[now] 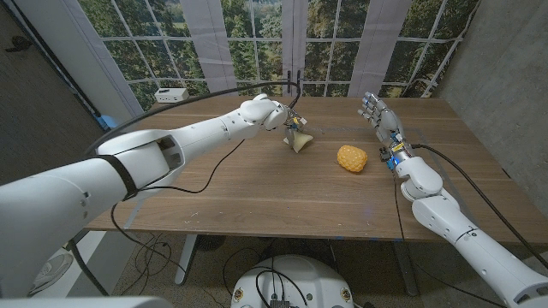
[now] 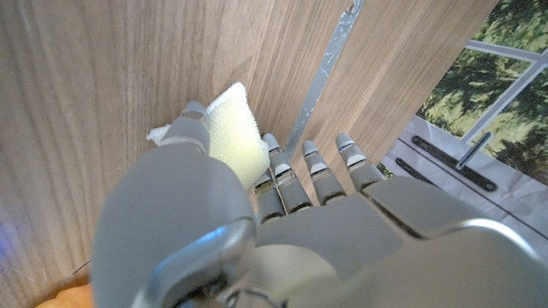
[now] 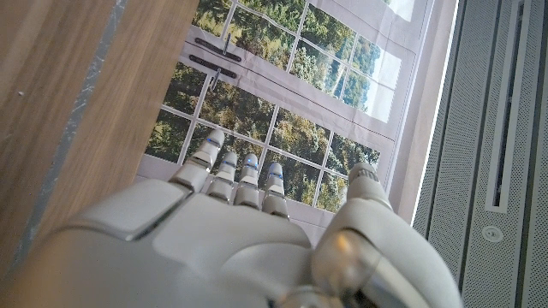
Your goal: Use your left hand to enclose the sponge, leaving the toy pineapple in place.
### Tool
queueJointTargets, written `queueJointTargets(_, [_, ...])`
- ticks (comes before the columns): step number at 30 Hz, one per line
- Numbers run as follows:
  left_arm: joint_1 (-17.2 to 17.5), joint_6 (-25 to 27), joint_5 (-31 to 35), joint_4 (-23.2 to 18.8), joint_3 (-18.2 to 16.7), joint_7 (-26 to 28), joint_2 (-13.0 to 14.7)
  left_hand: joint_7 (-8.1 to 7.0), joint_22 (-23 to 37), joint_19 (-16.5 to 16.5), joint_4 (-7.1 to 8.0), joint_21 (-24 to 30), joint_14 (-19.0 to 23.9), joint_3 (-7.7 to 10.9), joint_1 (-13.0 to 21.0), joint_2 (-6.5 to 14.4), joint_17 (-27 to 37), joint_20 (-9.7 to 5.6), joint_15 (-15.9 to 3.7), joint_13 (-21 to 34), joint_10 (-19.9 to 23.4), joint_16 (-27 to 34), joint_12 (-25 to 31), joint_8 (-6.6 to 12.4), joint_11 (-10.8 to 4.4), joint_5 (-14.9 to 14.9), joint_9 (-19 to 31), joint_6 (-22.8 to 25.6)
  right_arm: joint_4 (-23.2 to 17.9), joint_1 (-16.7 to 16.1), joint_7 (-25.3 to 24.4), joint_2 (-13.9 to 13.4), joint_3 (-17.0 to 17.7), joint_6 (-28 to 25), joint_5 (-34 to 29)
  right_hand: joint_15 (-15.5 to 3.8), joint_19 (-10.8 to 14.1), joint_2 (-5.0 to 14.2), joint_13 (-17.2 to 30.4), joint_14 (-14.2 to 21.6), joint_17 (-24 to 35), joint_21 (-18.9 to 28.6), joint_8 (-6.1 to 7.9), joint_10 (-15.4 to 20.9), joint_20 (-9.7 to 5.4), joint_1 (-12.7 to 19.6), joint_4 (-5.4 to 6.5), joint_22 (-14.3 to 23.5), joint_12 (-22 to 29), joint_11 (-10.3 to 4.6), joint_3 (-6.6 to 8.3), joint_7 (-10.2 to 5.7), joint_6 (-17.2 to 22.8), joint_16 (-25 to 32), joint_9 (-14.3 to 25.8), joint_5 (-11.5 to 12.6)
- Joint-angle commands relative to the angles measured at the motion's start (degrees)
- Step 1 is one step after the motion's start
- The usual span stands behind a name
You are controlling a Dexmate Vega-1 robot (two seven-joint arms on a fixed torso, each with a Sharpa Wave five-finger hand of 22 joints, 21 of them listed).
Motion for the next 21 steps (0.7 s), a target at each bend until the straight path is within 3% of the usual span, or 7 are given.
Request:
queueJointTargets(1, [-1.1, 1.5, 0.7, 1.8, 2.9, 0.3, -1.2, -0.17, 0.2, -0.2, 0.30, -0.3, 0.0, -0.17, -0.5, 0.6, 0.1, 0.27, -4.79, 0.0, 0.9, 0.4, 0.8, 0.53, 0.12, 0.5, 0.0, 1.0, 1.3, 0.6, 1.0, 0.1, 0.2, 0.3, 0.8, -0.24, 0.3, 0.22, 0.3, 0.6, 0.2, 0.0, 0.01, 0.7, -0.22, -0.2, 0.10, 0.2, 0.0, -0.27, 0.26, -0.12, 0.4, -0.2, 0.2, 0.2])
queueJointTargets(6, [-1.5, 1.8, -0.6, 0.3, 2.2, -1.5, -0.2, -0.24, 0.2, -0.2, 0.09, -0.2, 0.6, -0.32, -0.4, 0.6, 0.1, 0.17, -5.13, -0.2, 1.0, 0.6, 0.9, 0.56, 0.03, 0.7, 0.0, 1.3, 1.1, 0.7, 0.8, 0.0, 0.2, -0.2, 1.0, -0.27, 0.3, 0.28, 0.3, 0.6, 0.2, 0.0, 0.02, 0.7, -0.38, -0.3, 0.17, 0.2, -0.1, -0.44, 0.27, -0.17, 0.5, -0.2, 0.2, 0.2])
queueJointTargets(11, [-1.5, 2.9, -0.2, -2.3, 1.9, -2.8, 1.2, 0.78, 0.2, -0.8, 0.15, -0.4, -0.1, -2.33, -2.2, -1.6, 0.2, 0.23, -4.39, -0.6, -1.0, 0.5, 0.5, -0.22, 0.72, 0.6, -0.1, -1.1, 0.8, 0.7, 0.4, 0.2, 0.4, -0.6, 1.3, -0.30, 0.4, 0.37, 0.3, 0.6, 0.2, 0.0, 0.02, 0.7, -0.45, -0.5, 0.28, 0.2, -0.1, -0.40, 0.27, -0.17, 0.5, -0.1, 0.2, 0.2])
queueJointTargets(14, [-1.1, 4.2, 1.5, -3.0, 2.5, -2.5, 1.4, 1.67, 0.2, -1.1, 0.11, -0.4, -0.6, -3.46, -3.0, -2.9, 0.2, 0.53, -3.71, -0.8, -2.1, 0.4, 0.4, -0.40, 2.90, 0.8, -0.1, -2.3, 1.0, 0.7, 0.6, 0.2, 0.3, -0.3, 1.2, -0.23, 0.5, 0.47, 0.3, 0.8, 0.2, 0.1, 0.04, 0.7, -0.45, -0.5, 0.34, 0.2, -0.1, -0.42, 0.29, -0.18, 0.5, -0.1, 0.2, 0.2])
queueJointTargets(16, [-0.5, 4.1, 2.0, -3.4, 2.5, -1.1, 1.8, 1.42, 0.2, -1.1, -0.09, -0.4, -0.5, -3.57, -2.7, -3.0, 0.2, 0.47, -3.69, -0.9, -1.7, 0.4, 0.7, -0.11, 2.61, 1.0, -0.1, -1.9, 1.0, 0.7, 0.7, 0.3, 0.3, -0.3, 1.3, -0.20, 0.5, 0.51, 0.3, 0.8, 0.2, 0.1, 0.05, 0.7, -0.46, -0.5, 0.37, 0.2, -0.1, -0.37, 0.30, -0.16, 0.6, -0.1, 0.2, 0.2])
queueJointTargets(17, [0.1, 5.2, 2.2, -3.8, 2.2, -0.6, 1.8, 1.48, 0.2, -1.0, -0.39, -0.3, -0.1, -3.50, -2.1, -2.7, 0.1, 0.39, -3.90, -1.0, -0.9, 0.6, 1.1, 0.46, 1.47, 1.3, -0.1, -0.7, 1.1, 0.7, 0.7, 0.3, 0.3, -0.3, 1.3, -0.19, 0.5, 0.53, 0.3, 0.8, 0.2, 0.1, 0.07, 0.7, -0.46, -0.6, 0.39, 0.2, -0.1, -0.36, 0.30, -0.20, 0.6, 0.0, 0.2, 0.2])
queueJointTargets(21, [1.5, 5.7, 3.5, -4.2, 2.2, 2.8, 2.4, 0.13, 0.2, 1.0, -1.35, 0.5, 3.3, -2.98, 0.4, -0.7, 0.0, -0.92, -5.87, -1.2, 6.1, 1.5, 3.5, 2.60, 0.21, 2.1, 0.0, 7.0, 0.8, 0.6, 0.5, 0.3, 0.3, -0.5, 1.4, -0.17, 0.6, 0.57, 0.3, 0.9, 0.3, 0.1, 0.08, 0.8, -0.49, -0.6, 0.44, 0.2, 0.0, -0.33, 0.31, -0.19, 0.7, 0.0, 0.2, 0.2])
